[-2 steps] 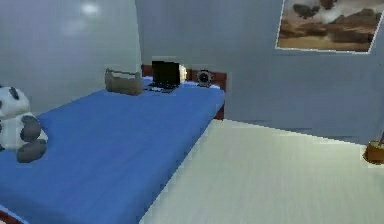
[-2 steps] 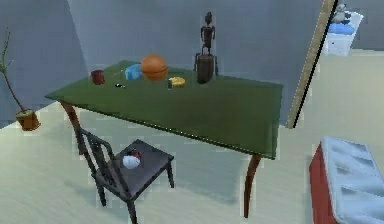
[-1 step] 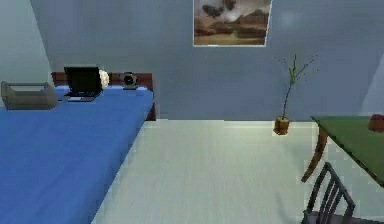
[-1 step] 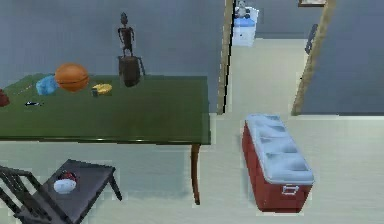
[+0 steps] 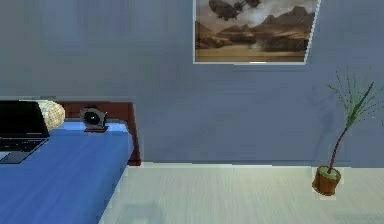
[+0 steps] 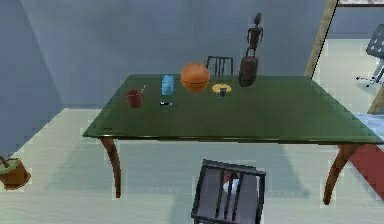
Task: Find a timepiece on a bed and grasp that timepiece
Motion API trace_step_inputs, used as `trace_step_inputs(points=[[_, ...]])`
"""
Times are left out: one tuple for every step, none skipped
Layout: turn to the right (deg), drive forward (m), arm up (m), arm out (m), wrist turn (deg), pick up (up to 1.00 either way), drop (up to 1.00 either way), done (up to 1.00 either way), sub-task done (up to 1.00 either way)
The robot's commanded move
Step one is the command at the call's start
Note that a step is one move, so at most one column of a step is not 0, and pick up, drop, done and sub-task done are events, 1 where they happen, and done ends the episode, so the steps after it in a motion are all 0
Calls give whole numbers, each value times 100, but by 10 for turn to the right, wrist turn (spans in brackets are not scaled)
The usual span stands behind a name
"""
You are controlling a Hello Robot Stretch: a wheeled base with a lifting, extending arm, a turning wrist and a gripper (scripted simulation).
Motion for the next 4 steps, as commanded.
trace_step_inputs(points=[[30, 0, 0, 0, 0, 0, 0, 0, 0], [0, 95, 0, 0, 0, 0, 0, 0, 0], [-450, 0, 0, 0, 0, 0, 0, 0, 0], [-450, 0, 0, 0, 0, 0, 0, 0, 0]])
